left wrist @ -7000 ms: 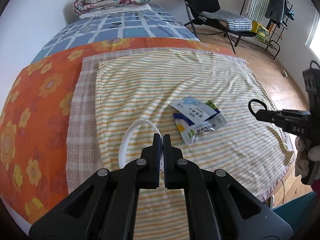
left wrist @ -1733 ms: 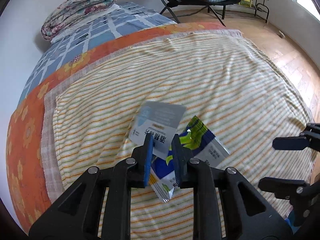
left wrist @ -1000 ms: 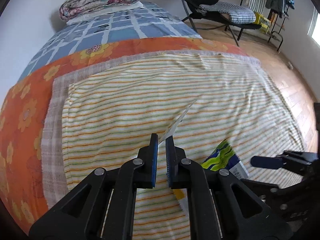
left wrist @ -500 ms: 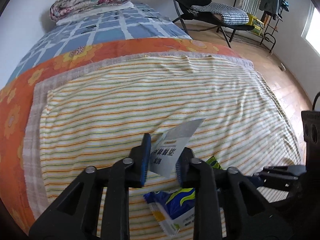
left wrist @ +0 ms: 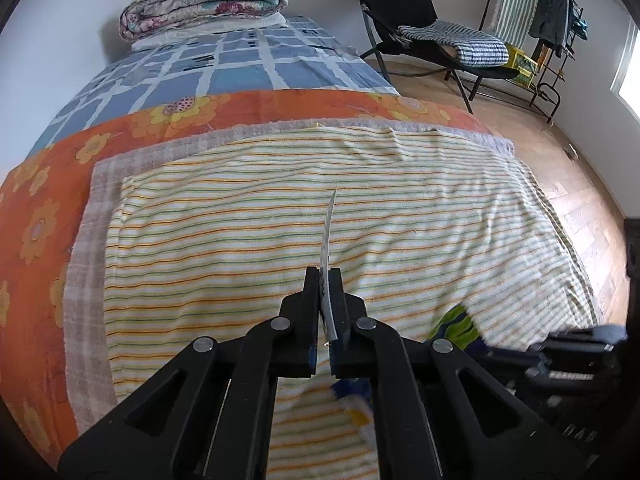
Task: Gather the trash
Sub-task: 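Lift the medicine box and blister pack and carry them over the basket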
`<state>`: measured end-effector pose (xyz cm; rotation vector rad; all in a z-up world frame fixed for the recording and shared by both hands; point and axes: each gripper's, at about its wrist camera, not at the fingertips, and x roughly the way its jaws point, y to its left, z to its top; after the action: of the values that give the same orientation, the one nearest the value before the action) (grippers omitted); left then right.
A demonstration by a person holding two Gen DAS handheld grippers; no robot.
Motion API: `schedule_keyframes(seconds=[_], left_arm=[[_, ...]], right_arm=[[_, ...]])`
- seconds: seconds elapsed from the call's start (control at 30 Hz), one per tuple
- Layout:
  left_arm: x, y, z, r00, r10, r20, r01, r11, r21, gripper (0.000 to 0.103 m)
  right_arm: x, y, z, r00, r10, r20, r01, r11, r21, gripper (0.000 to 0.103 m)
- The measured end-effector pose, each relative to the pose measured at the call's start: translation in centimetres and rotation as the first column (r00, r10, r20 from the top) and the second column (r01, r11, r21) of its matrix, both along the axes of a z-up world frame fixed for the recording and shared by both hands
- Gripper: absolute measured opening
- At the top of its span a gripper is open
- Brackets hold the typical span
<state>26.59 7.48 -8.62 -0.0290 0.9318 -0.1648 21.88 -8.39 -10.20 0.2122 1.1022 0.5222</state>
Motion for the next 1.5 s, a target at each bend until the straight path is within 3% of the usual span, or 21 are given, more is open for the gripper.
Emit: schedule_keyframes(seconds=[0.5, 0.93, 1.5], left_arm=[[-6.4, -0.9, 2.7, 0.999, -0.042, 0.015, 0.040, 0.997, 0.070, 0.001], [-16.7, -3.6, 5.5, 0.991, -0.121, 0.054, 0.114, 0.987, 0.116, 0.001], [-28.0, -6.2, 3.9, 0.985, -0.170, 0.030, 0.167, 0.983, 0.077, 0.001]], right_arm=[[-4.6, -3.1, 4.5, 0.988, 0.010, 0.153, 0.006, 0.995, -0.103, 0.001], [-13.0, -5.8, 7.5, 0.966, 0.071, 0.248, -0.028, 0.984, -0.175, 0.001], [-23.8, -8.7, 6.8, 0.963, 0.142, 0.231, -0.090, 0.972, -0.218, 0.001]])
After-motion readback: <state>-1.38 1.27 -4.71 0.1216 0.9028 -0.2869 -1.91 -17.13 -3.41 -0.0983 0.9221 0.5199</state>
